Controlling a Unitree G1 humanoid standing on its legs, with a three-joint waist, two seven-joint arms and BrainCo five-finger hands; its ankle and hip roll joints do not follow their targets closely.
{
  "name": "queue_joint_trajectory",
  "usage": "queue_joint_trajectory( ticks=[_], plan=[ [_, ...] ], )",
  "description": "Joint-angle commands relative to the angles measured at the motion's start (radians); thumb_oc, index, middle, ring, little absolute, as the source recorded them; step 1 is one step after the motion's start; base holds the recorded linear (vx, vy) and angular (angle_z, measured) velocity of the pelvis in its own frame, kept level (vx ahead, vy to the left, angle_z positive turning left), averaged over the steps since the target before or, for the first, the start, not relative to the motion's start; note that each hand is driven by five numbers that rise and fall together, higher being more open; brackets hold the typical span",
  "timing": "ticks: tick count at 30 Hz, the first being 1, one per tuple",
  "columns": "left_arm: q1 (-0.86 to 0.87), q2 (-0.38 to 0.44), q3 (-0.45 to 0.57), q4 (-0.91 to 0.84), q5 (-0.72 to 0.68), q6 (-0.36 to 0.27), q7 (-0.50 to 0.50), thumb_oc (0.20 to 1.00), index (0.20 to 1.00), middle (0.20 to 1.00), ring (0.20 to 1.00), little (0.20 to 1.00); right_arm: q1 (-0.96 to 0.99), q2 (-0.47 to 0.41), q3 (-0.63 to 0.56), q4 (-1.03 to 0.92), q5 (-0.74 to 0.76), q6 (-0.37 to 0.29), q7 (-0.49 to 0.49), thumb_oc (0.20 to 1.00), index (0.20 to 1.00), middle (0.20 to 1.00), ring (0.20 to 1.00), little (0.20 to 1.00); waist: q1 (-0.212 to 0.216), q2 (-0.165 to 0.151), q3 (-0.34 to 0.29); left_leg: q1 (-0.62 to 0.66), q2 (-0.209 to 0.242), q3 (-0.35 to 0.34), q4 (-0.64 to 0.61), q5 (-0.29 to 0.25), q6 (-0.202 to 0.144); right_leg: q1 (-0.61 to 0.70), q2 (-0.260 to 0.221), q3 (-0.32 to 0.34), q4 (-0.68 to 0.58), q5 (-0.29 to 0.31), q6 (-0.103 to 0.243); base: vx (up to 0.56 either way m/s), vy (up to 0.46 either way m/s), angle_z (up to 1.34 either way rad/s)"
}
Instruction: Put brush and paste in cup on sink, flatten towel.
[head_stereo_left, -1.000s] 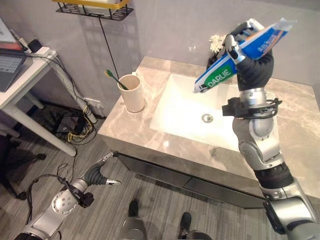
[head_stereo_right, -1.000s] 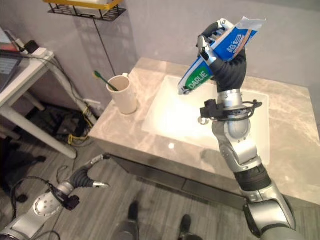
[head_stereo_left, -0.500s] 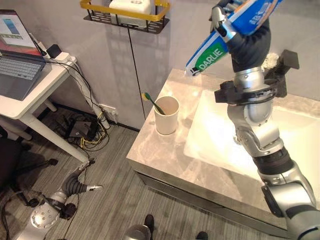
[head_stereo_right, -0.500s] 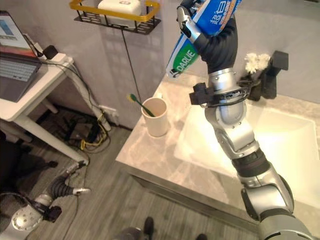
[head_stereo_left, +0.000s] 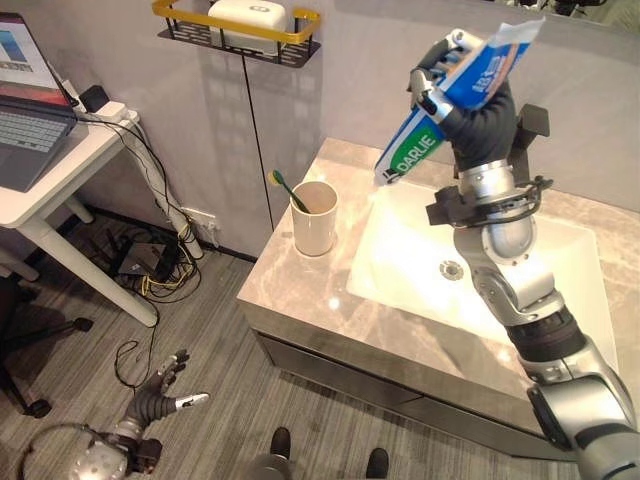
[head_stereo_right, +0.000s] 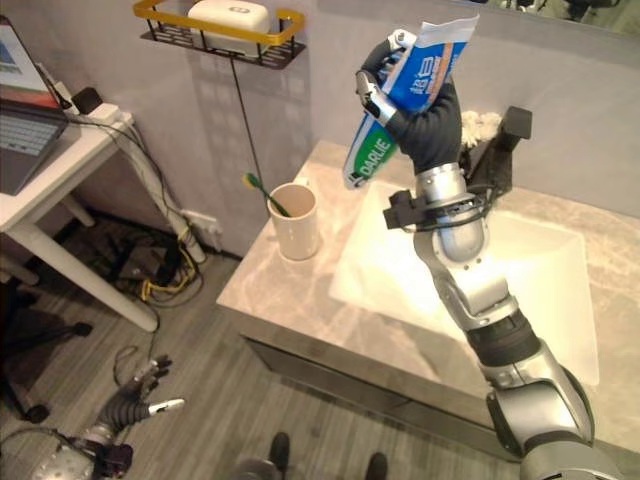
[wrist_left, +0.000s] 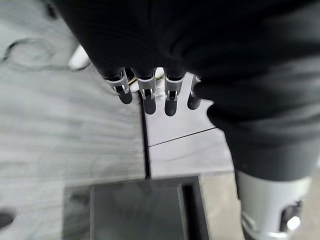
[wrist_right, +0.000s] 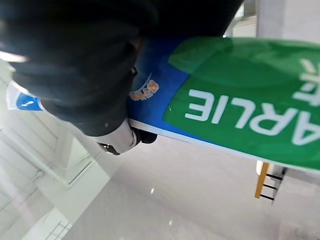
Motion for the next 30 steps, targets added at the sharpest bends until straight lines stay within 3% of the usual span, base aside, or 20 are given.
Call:
queue_joint_trajectory(
  ticks=[1, 20, 30],
  plan=[
    [0.007, 0.049, 0.015, -0.017, -0.043, -0.010, -0.002, 1.000, 1.000, 1.000, 1.000, 1.000, -0.043, -0.050, -0.036, -0.043, 0.000, -0.018, 0.012, 0.200, 0.200, 0.200, 0.200, 0.200, 0.030, -0.024, -0.041, 0.023, -0.049, 0.026, 0.015, -0.052, 0.039, 0.014, -0.016, -0.020, 0.004, 0.037, 0.023, 0.05, -0.033, 0.04],
    [-0.011, 0.027, 0.005, 0.013, -0.061, -0.005, 0.016, 1.000, 1.000, 1.000, 1.000, 1.000, -0.185, -0.046, 0.012, 0.046, -0.027, 0.009, -0.008, 0.200, 0.200, 0.200, 0.200, 0.200, 0.060, -0.034, -0.031, -0.043, -0.053, 0.005, 0.003, -0.036, 0.031, -0.035, -0.033, -0.033, 0.001, 0.057, 0.035, 0.01, -0.003, 0.03],
    [-0.042, -0.017, -0.021, 0.089, -0.083, -0.002, 0.043, 1.000, 1.000, 1.000, 1.000, 1.000, -0.213, -0.046, -0.020, 0.039, -0.049, -0.006, -0.047, 0.200, 0.200, 0.200, 0.200, 0.200, 0.072, -0.037, -0.023, -0.100, -0.080, -0.032, 0.003, -0.033, 0.041, -0.064, -0.059, -0.046, 0.001, 0.107, 0.053, 0.03, 0.042, 0.10]
  ],
)
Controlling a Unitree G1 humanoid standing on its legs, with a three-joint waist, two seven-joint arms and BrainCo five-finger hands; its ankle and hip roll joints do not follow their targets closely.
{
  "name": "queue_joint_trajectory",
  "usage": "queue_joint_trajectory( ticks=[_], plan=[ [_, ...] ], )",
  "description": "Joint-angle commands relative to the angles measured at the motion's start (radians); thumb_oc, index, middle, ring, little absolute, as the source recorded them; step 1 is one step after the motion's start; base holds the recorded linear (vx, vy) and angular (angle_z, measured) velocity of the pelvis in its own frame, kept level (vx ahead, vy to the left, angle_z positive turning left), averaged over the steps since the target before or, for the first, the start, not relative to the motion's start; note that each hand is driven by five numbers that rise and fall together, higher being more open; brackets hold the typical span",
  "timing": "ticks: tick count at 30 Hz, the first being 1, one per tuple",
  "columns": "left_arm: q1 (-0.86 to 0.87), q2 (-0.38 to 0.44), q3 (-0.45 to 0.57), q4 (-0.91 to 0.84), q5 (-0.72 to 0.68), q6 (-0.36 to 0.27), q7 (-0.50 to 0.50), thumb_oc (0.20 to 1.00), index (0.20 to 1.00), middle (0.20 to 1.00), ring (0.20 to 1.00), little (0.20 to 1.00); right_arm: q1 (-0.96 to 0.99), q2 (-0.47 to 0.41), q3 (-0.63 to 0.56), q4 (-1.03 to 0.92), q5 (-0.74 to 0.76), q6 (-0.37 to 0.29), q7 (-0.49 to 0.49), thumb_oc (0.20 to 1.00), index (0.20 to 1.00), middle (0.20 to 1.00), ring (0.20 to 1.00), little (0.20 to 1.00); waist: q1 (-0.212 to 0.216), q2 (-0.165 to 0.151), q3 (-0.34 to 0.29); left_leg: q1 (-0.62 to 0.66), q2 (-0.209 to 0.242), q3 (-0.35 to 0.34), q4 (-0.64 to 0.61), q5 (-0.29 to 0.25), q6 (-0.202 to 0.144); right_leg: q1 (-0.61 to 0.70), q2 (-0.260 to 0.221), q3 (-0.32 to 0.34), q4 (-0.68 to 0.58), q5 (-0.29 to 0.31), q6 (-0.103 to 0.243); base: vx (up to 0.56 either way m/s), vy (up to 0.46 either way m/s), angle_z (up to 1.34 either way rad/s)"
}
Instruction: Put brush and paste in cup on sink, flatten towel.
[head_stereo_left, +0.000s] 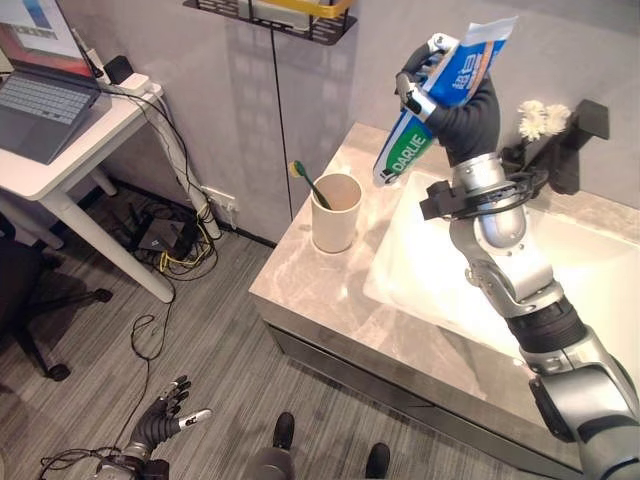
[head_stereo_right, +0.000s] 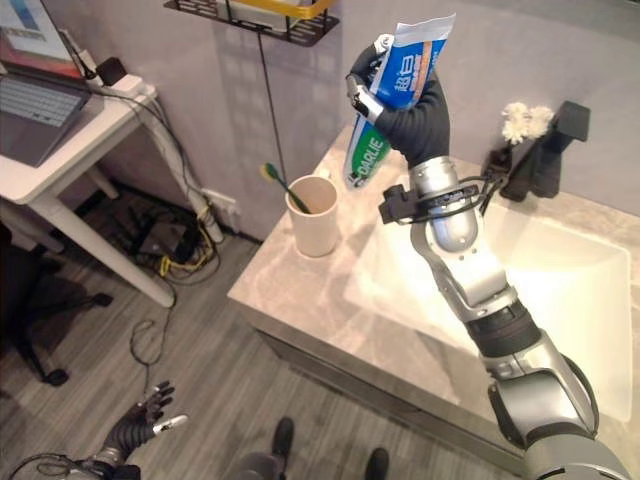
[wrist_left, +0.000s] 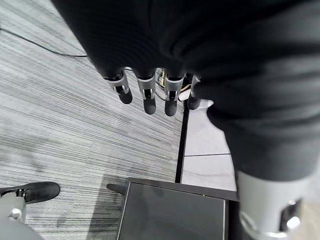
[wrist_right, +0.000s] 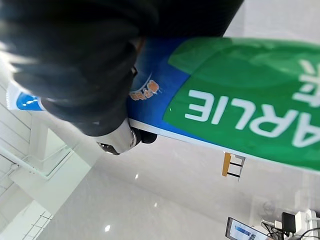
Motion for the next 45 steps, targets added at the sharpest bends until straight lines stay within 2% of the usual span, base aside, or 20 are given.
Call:
queue_joint_trajectory(
  ticks=[1, 12, 30, 45],
  plan=[
    [-0.041, 0.045, -0.009, 0.019, -0.028, -0.032, 0.035, 1.000, 1.000, 1.000, 1.000, 1.000, -0.151, -0.032, -0.059, -0.006, -0.008, -0.054, -0.023, 0.200, 0.200, 0.200, 0.200, 0.200, 0.028, -0.034, 0.003, 0.018, -0.067, 0.025, 0.003, -0.045, 0.043, 0.020, -0.049, 0.013, 0.000, 0.108, 0.058, 0.03, 0.040, 0.05],
    [-0.065, 0.012, -0.027, 0.055, -0.043, -0.029, 0.059, 1.000, 1.000, 1.000, 1.000, 1.000, -0.188, -0.010, -0.040, -0.041, 0.012, -0.062, -0.021, 0.200, 0.200, 0.200, 0.200, 0.200, 0.033, -0.049, 0.011, -0.009, -0.086, 0.009, 0.003, -0.046, 0.051, 0.015, -0.066, 0.006, 0.000, 0.137, 0.067, 0.02, 0.024, 0.05],
    [-0.107, -0.005, -0.027, 0.099, -0.007, -0.052, 0.106, 1.000, 1.000, 1.000, 1.000, 1.000, -0.173, -0.001, -0.027, -0.053, 0.052, -0.077, -0.009, 0.200, 0.200, 0.200, 0.200, 0.200, 0.040, -0.071, 0.033, -0.032, -0.086, -0.003, 0.003, -0.039, 0.051, 0.003, -0.066, -0.007, 0.000, 0.136, 0.066, 0.00, -0.001, 0.01],
    [-0.110, -0.004, -0.025, 0.100, -0.005, -0.053, 0.108, 1.000, 1.000, 1.000, 1.000, 1.000, -0.177, -0.004, -0.025, -0.052, 0.052, -0.077, -0.010, 0.200, 0.200, 0.200, 0.200, 0.200, 0.040, -0.072, 0.035, -0.034, -0.085, -0.003, 0.003, -0.039, 0.051, 0.001, -0.066, -0.007, 0.000, 0.137, 0.066, 0.00, -0.001, 0.01]
  ],
)
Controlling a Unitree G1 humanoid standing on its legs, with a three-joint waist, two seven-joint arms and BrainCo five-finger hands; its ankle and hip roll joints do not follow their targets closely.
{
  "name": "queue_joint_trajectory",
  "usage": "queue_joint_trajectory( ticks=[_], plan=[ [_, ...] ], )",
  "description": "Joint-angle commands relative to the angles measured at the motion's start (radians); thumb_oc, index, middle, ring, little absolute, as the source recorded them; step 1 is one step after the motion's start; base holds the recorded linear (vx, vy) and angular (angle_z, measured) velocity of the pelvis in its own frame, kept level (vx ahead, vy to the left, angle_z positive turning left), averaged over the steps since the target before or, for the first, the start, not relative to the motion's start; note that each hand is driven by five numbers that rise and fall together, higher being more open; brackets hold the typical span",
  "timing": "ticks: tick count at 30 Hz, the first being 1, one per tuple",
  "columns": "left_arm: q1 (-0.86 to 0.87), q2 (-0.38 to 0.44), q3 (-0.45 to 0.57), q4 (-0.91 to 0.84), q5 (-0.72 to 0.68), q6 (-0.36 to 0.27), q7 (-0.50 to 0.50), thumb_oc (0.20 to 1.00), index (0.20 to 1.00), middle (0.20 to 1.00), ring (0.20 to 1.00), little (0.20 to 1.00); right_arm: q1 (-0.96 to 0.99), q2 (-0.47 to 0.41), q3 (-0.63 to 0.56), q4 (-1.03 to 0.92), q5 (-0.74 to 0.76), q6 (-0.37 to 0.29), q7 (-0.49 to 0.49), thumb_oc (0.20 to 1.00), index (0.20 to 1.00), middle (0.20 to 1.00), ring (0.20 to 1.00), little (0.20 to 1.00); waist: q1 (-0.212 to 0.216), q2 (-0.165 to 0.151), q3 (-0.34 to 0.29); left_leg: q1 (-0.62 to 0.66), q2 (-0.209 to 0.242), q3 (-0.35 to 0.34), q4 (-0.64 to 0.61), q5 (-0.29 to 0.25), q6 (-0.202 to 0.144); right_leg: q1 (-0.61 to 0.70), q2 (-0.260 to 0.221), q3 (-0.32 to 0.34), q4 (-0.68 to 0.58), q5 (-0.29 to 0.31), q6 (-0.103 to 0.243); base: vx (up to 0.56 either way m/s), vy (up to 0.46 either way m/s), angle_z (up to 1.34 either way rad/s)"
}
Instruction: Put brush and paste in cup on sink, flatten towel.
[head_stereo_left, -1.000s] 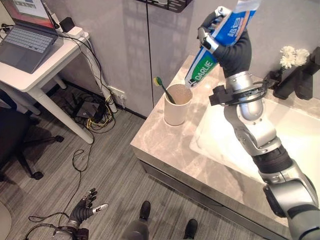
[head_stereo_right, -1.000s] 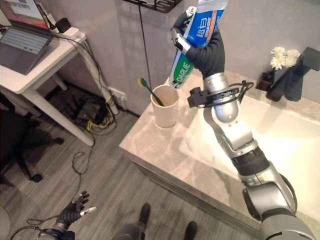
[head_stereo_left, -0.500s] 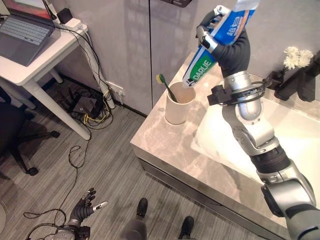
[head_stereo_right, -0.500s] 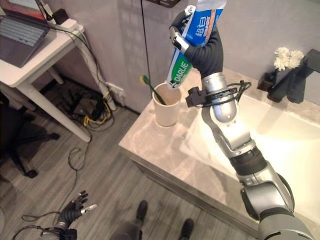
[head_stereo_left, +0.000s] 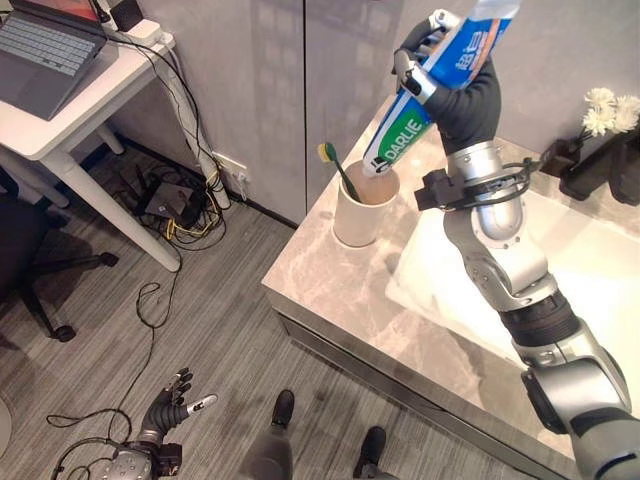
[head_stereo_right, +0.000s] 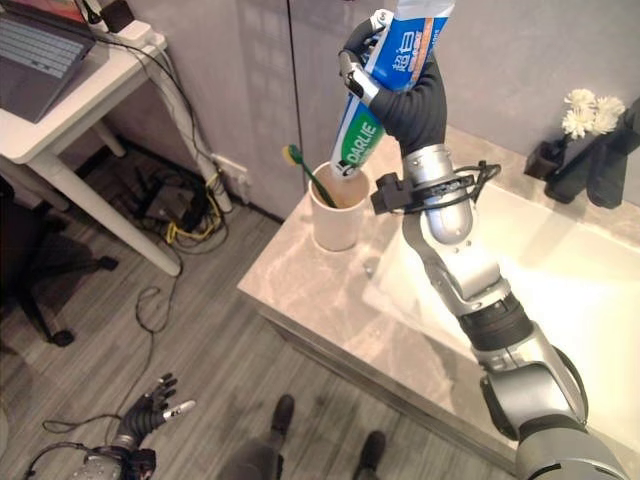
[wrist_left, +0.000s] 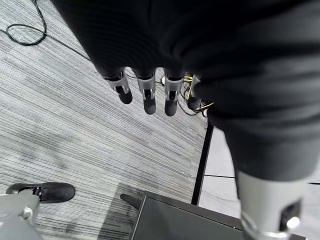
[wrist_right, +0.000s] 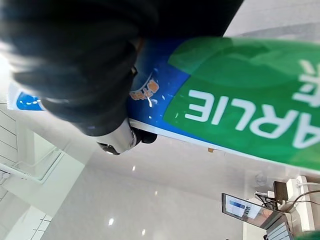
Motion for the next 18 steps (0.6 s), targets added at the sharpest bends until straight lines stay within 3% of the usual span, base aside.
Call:
queue_joint_trajectory(
  ticks=[1, 6, 18],
  plan=[
    [-0.011, 0.034, 0.008, 0.005, 0.014, -0.049, 0.026, 1.000, 1.000, 1.000, 1.000, 1.000, -0.136, -0.040, -0.030, -0.044, 0.011, -0.074, -0.009, 0.200, 0.200, 0.200, 0.200, 0.200, 0.029, -0.031, -0.005, 0.025, -0.070, 0.028, 0.003, -0.043, 0.047, 0.040, -0.056, 0.026, 0.000, 0.143, 0.058, 0.00, 0.000, 0.00],
    [-0.053, -0.012, -0.010, 0.092, 0.036, -0.054, 0.055, 1.000, 1.000, 1.000, 1.000, 1.000, -0.082, -0.004, -0.027, -0.057, 0.036, -0.079, 0.011, 0.200, 0.200, 0.200, 0.200, 0.200, 0.008, -0.033, 0.007, 0.024, -0.069, 0.044, 0.003, -0.044, 0.051, 0.033, -0.059, 0.035, 0.000, 0.145, 0.054, -0.01, 0.014, -0.01],
    [-0.072, -0.031, -0.016, 0.126, 0.045, -0.059, 0.066, 1.000, 1.000, 1.000, 1.000, 1.000, -0.040, 0.014, -0.008, -0.066, 0.041, -0.067, 0.032, 0.200, 0.200, 0.200, 0.200, 0.200, 0.003, -0.034, 0.012, 0.028, -0.069, 0.054, 0.003, -0.047, 0.053, 0.031, -0.056, 0.040, 0.000, 0.144, 0.052, 0.00, 0.000, -0.02]
  ],
)
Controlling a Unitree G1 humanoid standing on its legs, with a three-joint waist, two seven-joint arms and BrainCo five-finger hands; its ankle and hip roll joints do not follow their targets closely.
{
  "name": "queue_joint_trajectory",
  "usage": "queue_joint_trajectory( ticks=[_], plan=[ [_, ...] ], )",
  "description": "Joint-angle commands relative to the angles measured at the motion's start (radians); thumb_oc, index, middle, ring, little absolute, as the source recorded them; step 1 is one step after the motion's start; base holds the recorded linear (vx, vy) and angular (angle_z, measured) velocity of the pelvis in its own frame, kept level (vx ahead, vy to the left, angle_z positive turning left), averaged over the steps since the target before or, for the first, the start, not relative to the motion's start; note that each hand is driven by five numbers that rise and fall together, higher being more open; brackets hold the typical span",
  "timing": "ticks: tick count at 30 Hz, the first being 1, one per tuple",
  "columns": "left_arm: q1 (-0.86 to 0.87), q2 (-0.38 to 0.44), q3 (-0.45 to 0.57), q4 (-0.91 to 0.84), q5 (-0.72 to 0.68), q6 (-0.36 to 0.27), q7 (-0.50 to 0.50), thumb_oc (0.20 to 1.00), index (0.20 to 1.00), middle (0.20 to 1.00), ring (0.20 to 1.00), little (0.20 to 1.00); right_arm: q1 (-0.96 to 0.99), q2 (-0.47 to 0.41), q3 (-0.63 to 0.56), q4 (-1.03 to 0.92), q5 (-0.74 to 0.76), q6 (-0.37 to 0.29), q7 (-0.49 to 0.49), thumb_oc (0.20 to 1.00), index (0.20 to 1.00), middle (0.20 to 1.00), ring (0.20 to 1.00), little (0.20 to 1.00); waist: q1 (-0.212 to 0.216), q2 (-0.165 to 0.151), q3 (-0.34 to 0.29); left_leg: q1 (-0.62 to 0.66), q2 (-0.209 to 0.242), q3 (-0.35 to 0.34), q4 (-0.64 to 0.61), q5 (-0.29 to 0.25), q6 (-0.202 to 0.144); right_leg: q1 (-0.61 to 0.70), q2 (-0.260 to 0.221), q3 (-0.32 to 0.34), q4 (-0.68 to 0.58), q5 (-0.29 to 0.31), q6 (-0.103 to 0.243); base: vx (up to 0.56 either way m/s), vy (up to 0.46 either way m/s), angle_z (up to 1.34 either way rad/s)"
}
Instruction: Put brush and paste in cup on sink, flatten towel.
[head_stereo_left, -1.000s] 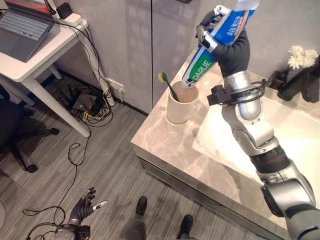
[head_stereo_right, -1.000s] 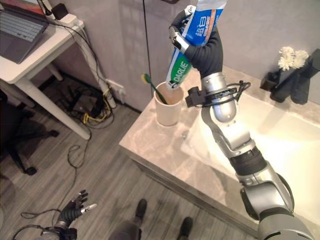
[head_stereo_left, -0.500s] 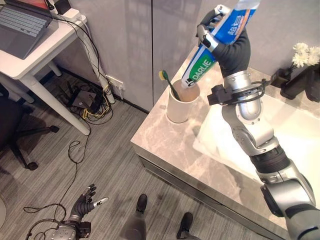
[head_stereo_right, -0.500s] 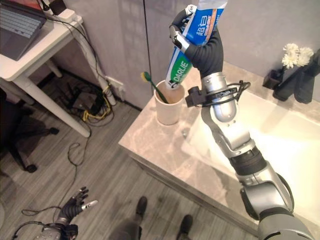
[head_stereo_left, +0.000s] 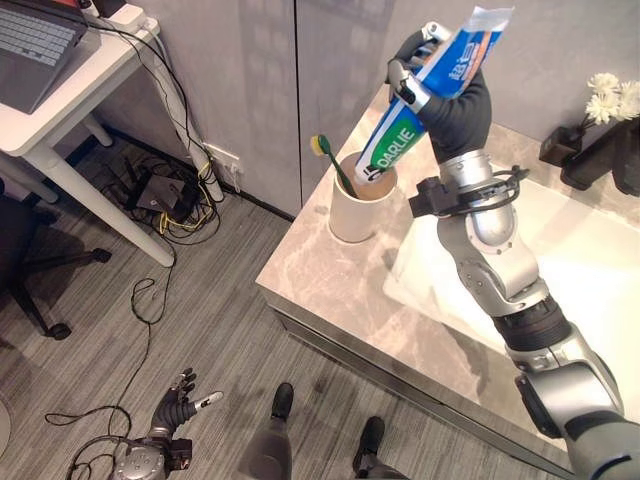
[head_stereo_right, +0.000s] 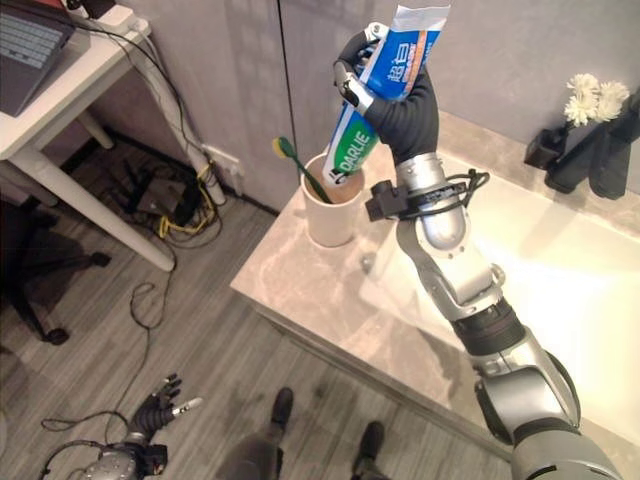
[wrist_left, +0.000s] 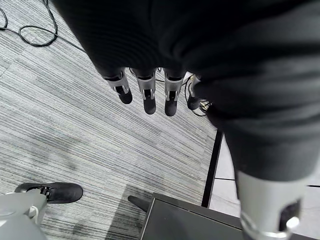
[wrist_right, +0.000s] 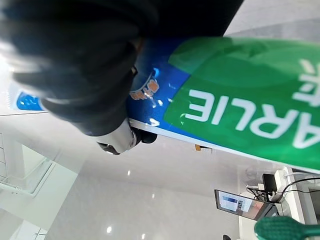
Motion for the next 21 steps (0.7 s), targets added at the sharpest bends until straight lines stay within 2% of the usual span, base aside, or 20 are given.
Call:
queue_joint_trajectory(
  ticks=[1, 8, 9, 10, 11, 21],
  plan=[
    [-0.001, 0.026, 0.004, 0.016, 0.017, -0.038, 0.021, 1.000, 1.000, 1.000, 1.000, 1.000, -0.062, -0.014, -0.016, -0.062, 0.002, -0.062, 0.010, 0.200, 0.200, 0.200, 0.200, 0.200, 0.015, -0.030, -0.012, 0.026, -0.066, 0.043, 0.003, -0.047, 0.053, 0.035, -0.052, 0.028, 0.000, 0.141, 0.051, 0.00, 0.000, 0.00],
    [-0.007, 0.022, 0.001, 0.024, 0.012, -0.038, 0.025, 1.000, 1.000, 1.000, 1.000, 1.000, -0.053, 0.001, -0.009, -0.054, 0.001, -0.056, 0.016, 0.200, 0.200, 0.200, 0.200, 0.200, 0.016, -0.033, -0.011, 0.030, -0.063, 0.047, 0.003, -0.048, 0.053, 0.037, -0.049, 0.030, 0.000, 0.139, 0.050, 0.00, 0.000, 0.00],
    [-0.008, 0.022, 0.003, 0.027, 0.012, -0.039, 0.025, 1.000, 1.000, 1.000, 1.000, 1.000, -0.050, -0.004, -0.006, -0.055, -0.006, -0.054, 0.016, 0.489, 0.489, 0.489, 0.489, 0.489, 0.016, -0.035, -0.011, 0.030, -0.061, 0.048, 0.003, -0.048, 0.052, 0.037, -0.048, 0.030, 0.000, 0.138, 0.049, 0.00, 0.000, 0.00],
    [-0.008, 0.021, 0.004, 0.027, 0.011, -0.038, 0.025, 1.000, 1.000, 1.000, 1.000, 1.000, -0.050, -0.007, -0.007, -0.055, -0.010, -0.053, 0.015, 0.586, 0.586, 0.586, 0.586, 0.586, 0.015, -0.035, -0.011, 0.031, -0.060, 0.048, 0.003, -0.049, 0.052, 0.037, -0.047, 0.030, 0.000, 0.137, 0.049, 0.00, 0.000, 0.00],
    [-0.008, 0.021, 0.003, 0.028, 0.012, -0.038, 0.025, 1.000, 1.000, 1.000, 1.000, 1.000, -0.049, -0.008, -0.007, -0.055, -0.016, -0.050, 0.013, 1.000, 1.000, 1.000, 1.000, 1.000, 0.015, -0.036, -0.010, 0.032, -0.059, 0.047, 0.003, -0.050, 0.053, 0.038, -0.047, 0.030, 0.000, 0.136, 0.049, 0.00, 0.000, 0.00],
    [-0.008, 0.019, 0.003, 0.028, 0.014, -0.035, 0.025, 1.000, 1.000, 1.000, 1.000, 1.000, -0.051, 0.003, -0.012, -0.051, -0.040, -0.043, 0.006, 1.000, 1.000, 1.000, 1.000, 1.000, 0.017, -0.038, -0.017, 0.048, -0.053, 0.054, 0.003, -0.053, 0.053, 0.048, -0.043, 0.036, 0.000, 0.130, 0.046, 0.00, -0.001, -0.01]
  ],
)
